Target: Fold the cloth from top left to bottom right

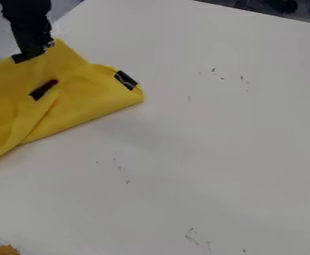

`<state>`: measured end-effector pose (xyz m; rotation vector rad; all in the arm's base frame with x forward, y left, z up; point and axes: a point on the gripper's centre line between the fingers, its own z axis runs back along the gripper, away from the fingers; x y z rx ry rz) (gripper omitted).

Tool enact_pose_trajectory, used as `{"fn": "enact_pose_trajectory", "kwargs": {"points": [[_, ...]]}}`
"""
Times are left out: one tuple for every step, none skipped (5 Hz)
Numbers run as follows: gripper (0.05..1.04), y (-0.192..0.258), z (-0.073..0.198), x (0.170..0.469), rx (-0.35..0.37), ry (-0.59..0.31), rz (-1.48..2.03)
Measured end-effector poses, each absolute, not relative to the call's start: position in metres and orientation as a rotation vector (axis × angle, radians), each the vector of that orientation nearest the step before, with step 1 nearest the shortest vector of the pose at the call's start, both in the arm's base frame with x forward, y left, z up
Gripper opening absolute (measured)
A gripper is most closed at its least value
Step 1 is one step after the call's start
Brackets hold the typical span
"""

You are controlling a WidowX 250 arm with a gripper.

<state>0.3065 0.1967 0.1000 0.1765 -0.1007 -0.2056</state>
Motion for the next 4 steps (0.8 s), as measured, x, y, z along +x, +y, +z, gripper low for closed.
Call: {"fn": "enact_pose_trajectory", "kwargs": {"points": [[0.058, 0.173, 0.077, 0.293, 0.067, -0.097, -0.185], [0.058, 0.159, 0.064, 0.29, -0.008, -0.112, -0.185], [0.058, 0.148, 0.052, 0.282, -0.057, -0.097, -0.182], [0.08, 0.137, 0.04, 0.273, -0.099, -0.094, -0.169]]}}
